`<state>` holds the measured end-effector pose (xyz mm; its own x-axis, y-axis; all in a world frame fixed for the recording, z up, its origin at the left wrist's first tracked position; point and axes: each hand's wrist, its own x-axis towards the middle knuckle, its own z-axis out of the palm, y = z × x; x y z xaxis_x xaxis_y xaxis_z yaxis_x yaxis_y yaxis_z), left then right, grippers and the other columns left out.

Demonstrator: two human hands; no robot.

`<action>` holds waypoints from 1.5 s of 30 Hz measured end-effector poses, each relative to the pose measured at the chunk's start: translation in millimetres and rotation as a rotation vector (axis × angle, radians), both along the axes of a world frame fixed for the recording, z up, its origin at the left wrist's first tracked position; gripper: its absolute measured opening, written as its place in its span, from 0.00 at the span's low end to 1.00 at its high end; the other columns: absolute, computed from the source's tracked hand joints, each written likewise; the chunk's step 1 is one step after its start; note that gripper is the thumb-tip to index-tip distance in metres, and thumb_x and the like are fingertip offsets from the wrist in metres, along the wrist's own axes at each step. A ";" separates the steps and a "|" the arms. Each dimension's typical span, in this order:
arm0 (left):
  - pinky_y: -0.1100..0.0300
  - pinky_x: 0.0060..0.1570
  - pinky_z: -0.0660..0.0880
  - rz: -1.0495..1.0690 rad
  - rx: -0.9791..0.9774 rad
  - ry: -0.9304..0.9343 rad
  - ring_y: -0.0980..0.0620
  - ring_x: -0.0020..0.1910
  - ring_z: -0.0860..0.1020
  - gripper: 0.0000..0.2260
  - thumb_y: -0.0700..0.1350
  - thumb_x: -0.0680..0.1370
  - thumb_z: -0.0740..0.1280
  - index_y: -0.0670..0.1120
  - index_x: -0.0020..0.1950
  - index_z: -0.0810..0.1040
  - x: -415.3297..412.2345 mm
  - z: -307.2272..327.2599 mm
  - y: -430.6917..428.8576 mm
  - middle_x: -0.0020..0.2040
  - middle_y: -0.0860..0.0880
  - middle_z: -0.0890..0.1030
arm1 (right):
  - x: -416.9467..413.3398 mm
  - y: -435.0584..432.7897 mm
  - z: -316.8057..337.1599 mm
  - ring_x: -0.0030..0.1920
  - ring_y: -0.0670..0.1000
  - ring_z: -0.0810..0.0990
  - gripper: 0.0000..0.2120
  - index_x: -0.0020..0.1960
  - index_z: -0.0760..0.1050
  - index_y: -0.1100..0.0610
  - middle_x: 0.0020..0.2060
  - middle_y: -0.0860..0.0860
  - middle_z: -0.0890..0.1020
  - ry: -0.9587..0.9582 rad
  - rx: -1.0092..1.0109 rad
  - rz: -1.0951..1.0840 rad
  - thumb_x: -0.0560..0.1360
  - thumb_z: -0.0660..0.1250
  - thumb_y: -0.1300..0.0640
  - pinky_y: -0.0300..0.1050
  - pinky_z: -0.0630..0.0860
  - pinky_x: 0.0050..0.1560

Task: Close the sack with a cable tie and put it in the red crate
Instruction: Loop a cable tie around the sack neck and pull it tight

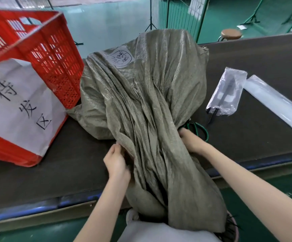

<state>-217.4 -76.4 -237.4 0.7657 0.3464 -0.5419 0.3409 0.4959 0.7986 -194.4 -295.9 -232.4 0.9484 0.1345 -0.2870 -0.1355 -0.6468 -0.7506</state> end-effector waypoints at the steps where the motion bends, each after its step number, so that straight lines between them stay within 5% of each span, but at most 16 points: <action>1: 0.55 0.50 0.76 0.038 -0.004 -0.025 0.48 0.43 0.79 0.12 0.38 0.82 0.61 0.43 0.41 0.79 3.4 -1.1 6.9 0.41 0.45 0.81 | 0.6 -8.5 -2.0 0.47 0.46 0.75 0.06 0.46 0.81 0.66 0.45 0.53 0.83 0.005 -0.047 -0.015 0.73 0.66 0.66 0.38 0.67 0.39; 6: 0.67 0.35 0.68 0.114 0.122 -0.098 0.61 0.32 0.74 0.11 0.41 0.81 0.62 0.47 0.41 0.81 22.0 -4.9 35.7 0.28 0.57 0.78 | 2.8 -44.4 -3.4 0.28 0.40 0.71 0.07 0.34 0.81 0.58 0.28 0.53 0.78 0.015 -0.022 -0.187 0.70 0.70 0.64 0.33 0.67 0.30; 9: 0.69 0.35 0.69 0.125 0.087 -0.152 0.63 0.29 0.75 0.10 0.42 0.82 0.62 0.47 0.43 0.80 30.1 1.4 45.2 0.25 0.58 0.78 | 4.6 -54.3 2.7 0.29 0.42 0.71 0.06 0.35 0.80 0.62 0.28 0.54 0.76 -0.035 0.105 -0.348 0.69 0.73 0.60 0.37 0.67 0.32; 16: 0.68 0.41 0.76 -0.005 0.137 -0.420 0.60 0.34 0.78 0.08 0.39 0.80 0.64 0.43 0.45 0.81 45.1 27.6 38.9 0.32 0.54 0.81 | 17.5 -50.6 23.2 0.21 0.42 0.66 0.10 0.33 0.74 0.57 0.18 0.44 0.73 0.028 0.666 -0.777 0.71 0.70 0.63 0.32 0.62 0.25; 21: 0.64 0.49 0.75 -0.085 0.535 -0.596 0.61 0.44 0.76 0.06 0.40 0.79 0.66 0.42 0.47 0.82 74.4 44.4 26.7 0.45 0.45 0.77 | 40.0 -37.4 38.0 0.18 0.45 0.71 0.09 0.36 0.71 0.56 0.17 0.47 0.74 0.088 0.837 -1.010 0.75 0.65 0.61 0.37 0.68 0.26; 25: 0.70 0.57 0.69 -0.203 0.799 -0.758 0.66 0.52 0.74 0.06 0.37 0.79 0.64 0.38 0.45 0.80 96.8 59.3 11.2 0.54 0.49 0.74 | 54.5 -30.0 50.1 0.16 0.44 0.71 0.11 0.35 0.69 0.58 0.16 0.47 0.75 -0.145 0.945 -1.087 0.76 0.63 0.62 0.35 0.67 0.20; 30: 0.64 0.51 0.73 -0.454 0.872 -0.825 0.55 0.48 0.81 0.06 0.42 0.81 0.61 0.48 0.45 0.74 118.1 68.1 -9.6 0.49 0.49 0.85 | 68.2 -29.6 55.9 0.28 0.45 0.74 0.12 0.32 0.71 0.55 0.26 0.49 0.77 -0.492 0.629 -1.006 0.73 0.69 0.58 0.41 0.73 0.36; 34: 0.57 0.47 0.75 -0.533 0.943 -0.778 0.61 0.38 0.80 0.07 0.42 0.83 0.57 0.43 0.45 0.68 134.3 62.3 -24.1 0.39 0.48 0.83 | 81.3 -30.8 62.2 0.39 0.50 0.74 0.10 0.37 0.72 0.53 0.36 0.51 0.76 -0.675 0.276 -0.902 0.70 0.70 0.50 0.45 0.72 0.44; 36: 0.51 0.46 0.76 -0.532 0.970 -0.776 0.52 0.38 0.82 0.08 0.43 0.83 0.56 0.42 0.46 0.69 142.4 56.8 -28.6 0.37 0.49 0.82 | 89.3 -29.0 69.2 0.46 0.52 0.76 0.08 0.41 0.73 0.54 0.44 0.51 0.77 -0.749 0.188 -0.824 0.71 0.70 0.51 0.43 0.73 0.50; 38: 0.52 0.44 0.76 -0.514 0.969 -0.771 0.46 0.38 0.82 0.10 0.43 0.83 0.56 0.39 0.48 0.71 146.9 53.5 -31.0 0.35 0.50 0.81 | 96.3 -23.3 76.7 0.46 0.47 0.75 0.06 0.45 0.76 0.56 0.45 0.50 0.78 -0.779 0.179 -0.720 0.73 0.69 0.53 0.36 0.72 0.49; 41: 0.59 0.42 0.73 -0.498 0.945 -0.751 0.55 0.32 0.79 0.10 0.43 0.83 0.57 0.38 0.48 0.71 153.0 51.7 -34.7 0.31 0.55 0.79 | 111.5 -11.4 84.9 0.37 0.41 0.75 0.08 0.46 0.78 0.59 0.39 0.50 0.81 -0.721 0.273 -0.559 0.74 0.68 0.55 0.35 0.72 0.43; 45: 0.66 0.33 0.68 -0.462 0.868 -0.746 0.61 0.25 0.72 0.10 0.42 0.84 0.56 0.39 0.46 0.70 160.8 53.0 -37.9 0.28 0.55 0.73 | 129.0 12.3 95.4 0.41 0.55 0.82 0.06 0.41 0.71 0.52 0.42 0.59 0.85 -0.655 0.353 -0.349 0.75 0.66 0.54 0.49 0.78 0.45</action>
